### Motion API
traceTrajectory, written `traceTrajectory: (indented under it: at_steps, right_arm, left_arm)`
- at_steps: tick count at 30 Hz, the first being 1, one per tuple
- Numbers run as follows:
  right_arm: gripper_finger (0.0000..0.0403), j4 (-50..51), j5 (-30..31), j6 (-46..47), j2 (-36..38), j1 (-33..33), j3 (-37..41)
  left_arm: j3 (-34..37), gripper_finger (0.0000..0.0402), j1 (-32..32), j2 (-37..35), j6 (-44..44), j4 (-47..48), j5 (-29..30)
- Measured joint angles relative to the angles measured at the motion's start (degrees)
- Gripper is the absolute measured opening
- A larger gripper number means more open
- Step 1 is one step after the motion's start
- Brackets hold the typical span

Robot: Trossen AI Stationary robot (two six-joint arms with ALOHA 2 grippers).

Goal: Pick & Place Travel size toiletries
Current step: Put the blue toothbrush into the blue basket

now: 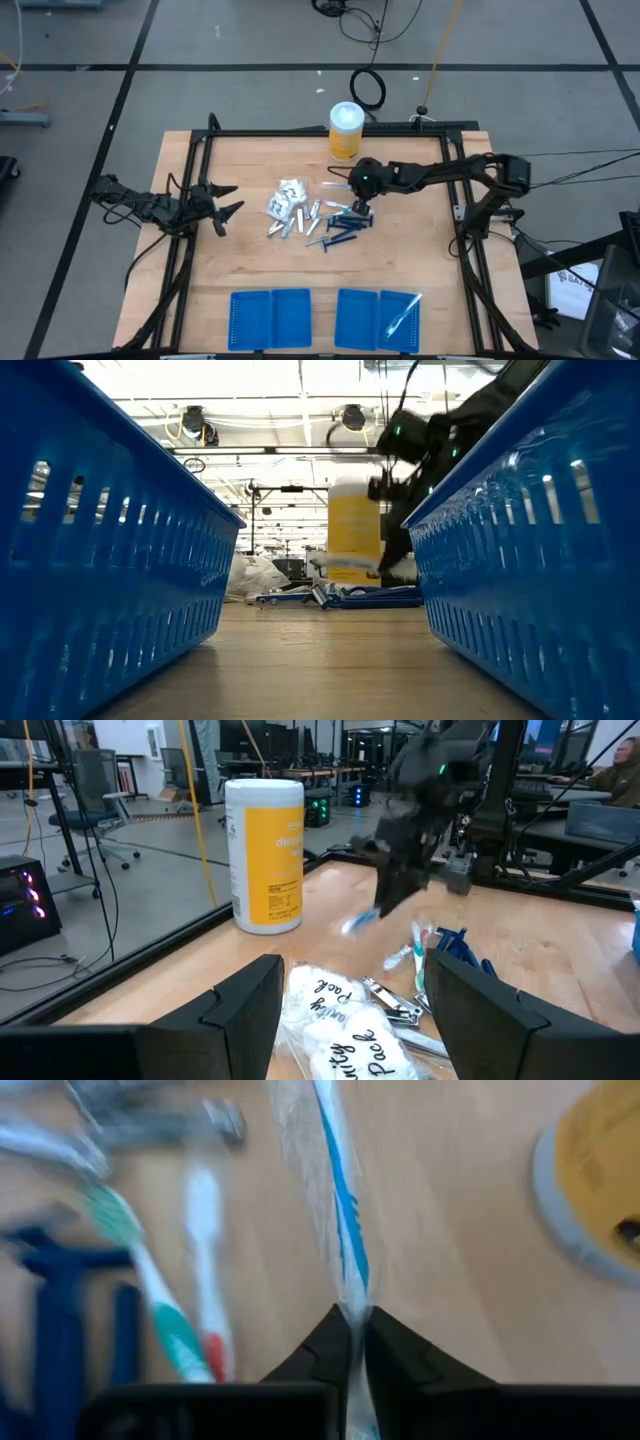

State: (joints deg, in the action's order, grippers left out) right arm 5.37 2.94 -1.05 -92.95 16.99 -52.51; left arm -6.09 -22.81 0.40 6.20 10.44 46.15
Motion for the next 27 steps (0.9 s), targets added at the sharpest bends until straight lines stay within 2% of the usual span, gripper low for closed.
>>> traceTrajectory:
  at_steps: [8,14,21,27]
  right_arm:
    - [0.001,6.6,-0.1,9.7,12.7,-8.1,-0.1]
    - [0.0007,11.7,0.5,24.2,20.2,-21.9,-0.1]
    - [0.0007,10.9,7.6,45.0,22.5,-40.6,-0.1]
    - [0.0006,5.8,21.1,60.5,20.5,-55.7,-0.1]
  left_arm:
    - [0.0,0.0239,0.0,0.0,0.0,0.0,0.0]
    - [0.0,0.0239,0.0,0.0,0.0,0.0,0.0]
    - [0.0,0.0239,0.0,0.0,0.0,0.0,0.0]
    - [0.0,0.0239,0.0,0.0,0.0,0.0,0.0]
